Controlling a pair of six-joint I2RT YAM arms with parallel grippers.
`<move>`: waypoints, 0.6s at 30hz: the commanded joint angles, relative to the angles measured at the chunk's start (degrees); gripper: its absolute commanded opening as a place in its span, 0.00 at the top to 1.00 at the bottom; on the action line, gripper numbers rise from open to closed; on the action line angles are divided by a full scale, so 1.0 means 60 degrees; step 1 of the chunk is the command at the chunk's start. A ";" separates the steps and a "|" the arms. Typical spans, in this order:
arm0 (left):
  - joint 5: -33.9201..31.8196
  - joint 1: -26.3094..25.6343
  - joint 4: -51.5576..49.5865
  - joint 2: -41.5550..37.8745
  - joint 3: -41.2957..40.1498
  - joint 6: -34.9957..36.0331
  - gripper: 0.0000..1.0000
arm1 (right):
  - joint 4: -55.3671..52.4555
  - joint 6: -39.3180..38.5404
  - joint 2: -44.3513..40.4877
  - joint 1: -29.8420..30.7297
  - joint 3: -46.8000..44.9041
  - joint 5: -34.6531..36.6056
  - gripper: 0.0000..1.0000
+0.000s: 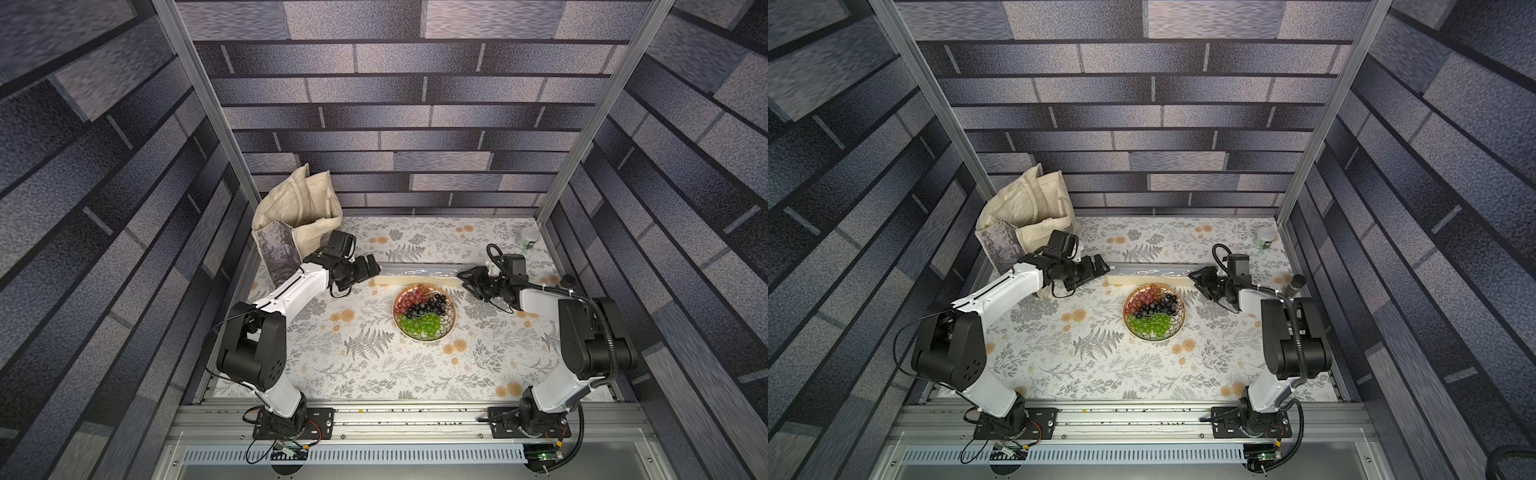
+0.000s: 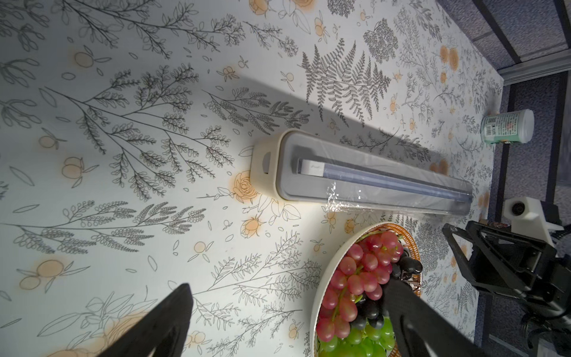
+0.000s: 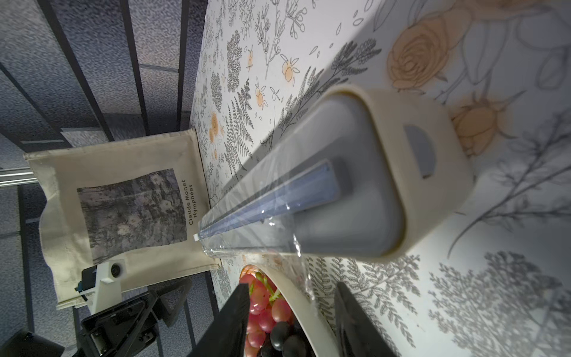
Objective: Wrap the plate with plastic wrap
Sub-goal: Pull the plastic wrap from the plastic wrap cutting box.
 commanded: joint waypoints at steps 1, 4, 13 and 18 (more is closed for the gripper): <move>0.0139 -0.0012 0.0134 -0.0311 -0.0001 -0.0343 0.00 | 0.0908 0.0547 0.0236 -0.0007 0.0070 -0.0031 0.57; 0.0109 -0.0015 0.0119 -0.0317 0.0010 -0.0346 0.00 | 0.0814 0.0522 0.0321 -0.0007 0.0138 0.0144 0.59; 0.0122 -0.0038 0.0254 -0.0301 -0.0015 -0.0208 0.00 | 0.0586 0.0411 0.0337 -0.0001 0.0362 0.0350 0.92; -0.0144 -0.0222 0.0291 -0.0430 0.0103 0.0752 0.00 | 0.0329 0.0223 -0.0008 -0.0009 0.0574 0.0449 1.00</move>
